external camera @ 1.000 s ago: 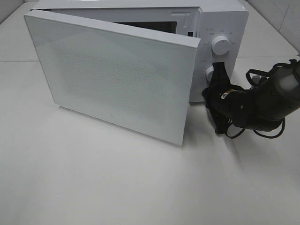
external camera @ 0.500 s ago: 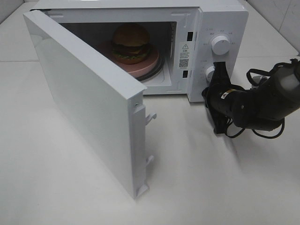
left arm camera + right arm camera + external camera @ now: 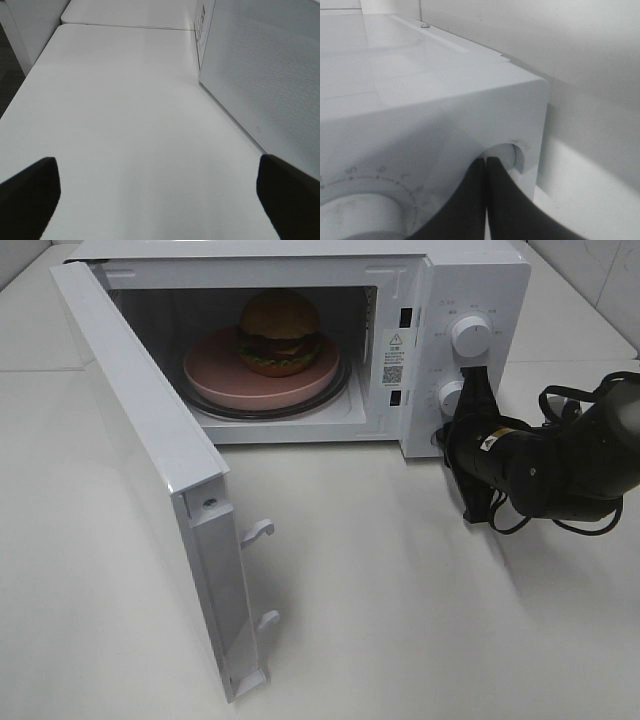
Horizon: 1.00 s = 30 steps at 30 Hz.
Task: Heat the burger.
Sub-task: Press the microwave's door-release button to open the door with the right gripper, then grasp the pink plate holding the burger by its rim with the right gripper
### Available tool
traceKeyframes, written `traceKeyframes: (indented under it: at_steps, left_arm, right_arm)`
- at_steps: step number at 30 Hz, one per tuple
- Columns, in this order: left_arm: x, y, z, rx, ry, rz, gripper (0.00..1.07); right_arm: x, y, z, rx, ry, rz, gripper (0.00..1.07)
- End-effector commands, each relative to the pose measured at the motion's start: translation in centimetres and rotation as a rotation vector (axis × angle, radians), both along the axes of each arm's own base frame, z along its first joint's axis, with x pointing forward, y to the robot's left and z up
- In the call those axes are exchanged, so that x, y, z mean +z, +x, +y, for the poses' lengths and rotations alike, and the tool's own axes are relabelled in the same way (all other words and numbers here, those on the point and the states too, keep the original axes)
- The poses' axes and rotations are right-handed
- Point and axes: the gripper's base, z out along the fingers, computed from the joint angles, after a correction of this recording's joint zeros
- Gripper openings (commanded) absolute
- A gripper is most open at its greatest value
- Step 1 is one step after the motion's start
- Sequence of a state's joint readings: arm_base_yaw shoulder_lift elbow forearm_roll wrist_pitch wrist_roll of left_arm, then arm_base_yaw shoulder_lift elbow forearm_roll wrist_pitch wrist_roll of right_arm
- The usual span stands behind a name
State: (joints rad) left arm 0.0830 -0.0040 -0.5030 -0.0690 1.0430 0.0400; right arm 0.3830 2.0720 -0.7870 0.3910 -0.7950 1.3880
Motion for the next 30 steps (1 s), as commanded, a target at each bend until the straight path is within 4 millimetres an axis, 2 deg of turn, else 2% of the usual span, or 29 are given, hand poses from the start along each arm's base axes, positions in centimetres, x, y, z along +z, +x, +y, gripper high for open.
traceKeyframes:
  at_steps: [1,17,26,30]
  left_arm:
    - [0.0,0.0,0.0,-0.002,-0.009,-0.008,1.0]
    - [0.0,0.0,0.0,-0.002,-0.009,-0.008,1.0]
    - [0.0,0.0,0.0,-0.002,-0.009,-0.008,1.0]
    - [0.0,0.0,0.0,-0.002,-0.009,-0.008,1.0]
  right_arm:
    - [1.4,0.3,-0.4,-0.014,0.006,-0.092,0.0]
    - [0.6,-2.2,-1.3,-0.008,-0.003,-0.021,0.0]
    - [1.2,-4.6,-2.2,0.007,-0.029,0.001,0.0]
    - [2.4,-6.2,-2.7,0.081,-0.127,-0.019,0.0]
